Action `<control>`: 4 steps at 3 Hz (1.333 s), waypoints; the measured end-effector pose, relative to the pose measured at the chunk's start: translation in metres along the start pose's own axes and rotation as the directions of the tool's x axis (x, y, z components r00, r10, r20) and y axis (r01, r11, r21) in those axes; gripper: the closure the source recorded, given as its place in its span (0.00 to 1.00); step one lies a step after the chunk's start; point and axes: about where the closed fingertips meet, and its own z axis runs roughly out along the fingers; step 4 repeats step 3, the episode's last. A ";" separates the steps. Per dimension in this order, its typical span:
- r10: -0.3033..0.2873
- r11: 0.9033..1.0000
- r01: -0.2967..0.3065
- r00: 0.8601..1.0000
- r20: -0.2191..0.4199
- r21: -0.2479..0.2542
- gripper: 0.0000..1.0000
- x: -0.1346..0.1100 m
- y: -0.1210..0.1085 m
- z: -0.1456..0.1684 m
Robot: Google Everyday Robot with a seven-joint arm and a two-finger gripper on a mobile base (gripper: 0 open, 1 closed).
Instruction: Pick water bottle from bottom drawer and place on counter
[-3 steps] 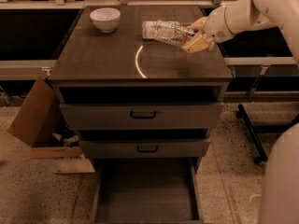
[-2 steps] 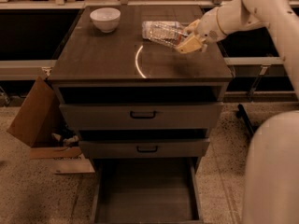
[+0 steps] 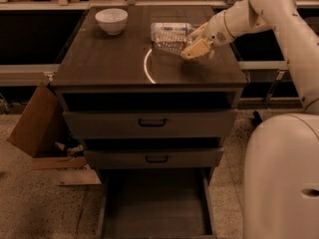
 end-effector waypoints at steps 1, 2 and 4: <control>0.023 1.000 -0.023 1.000 0.002 -0.009 0.00 0.002 -0.003 0.004; 0.043 0.998 -0.043 0.999 -0.007 0.048 0.00 0.007 -0.014 -0.016; 0.044 0.983 -0.040 0.999 -0.019 0.179 0.00 0.007 -0.030 -0.069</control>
Offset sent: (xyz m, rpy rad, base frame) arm 0.0031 -0.0594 0.0336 -0.0077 -0.0499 -0.1642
